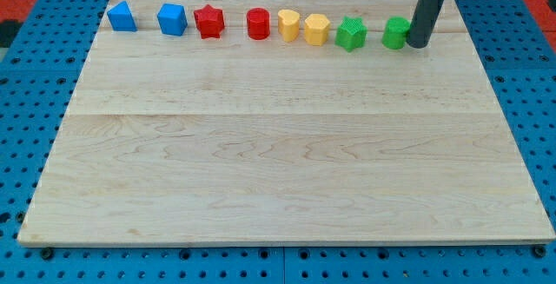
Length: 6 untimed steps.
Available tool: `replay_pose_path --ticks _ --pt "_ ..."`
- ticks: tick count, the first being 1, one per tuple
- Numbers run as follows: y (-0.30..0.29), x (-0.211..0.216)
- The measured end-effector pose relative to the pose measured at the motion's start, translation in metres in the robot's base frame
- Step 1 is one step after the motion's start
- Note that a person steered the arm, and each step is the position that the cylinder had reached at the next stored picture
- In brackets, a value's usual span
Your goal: Move the red circle to the center
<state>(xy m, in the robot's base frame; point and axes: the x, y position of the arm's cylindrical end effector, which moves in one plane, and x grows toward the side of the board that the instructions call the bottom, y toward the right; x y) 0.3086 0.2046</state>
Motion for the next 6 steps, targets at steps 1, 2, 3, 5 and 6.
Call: replay_pose_path --ticks 1,2,3,5,6 --pt "0.009 -0.019" --pt "0.039 -0.072" --pt "0.039 -0.102" --pt "0.027 -0.117" --pt "-0.008 -0.117"
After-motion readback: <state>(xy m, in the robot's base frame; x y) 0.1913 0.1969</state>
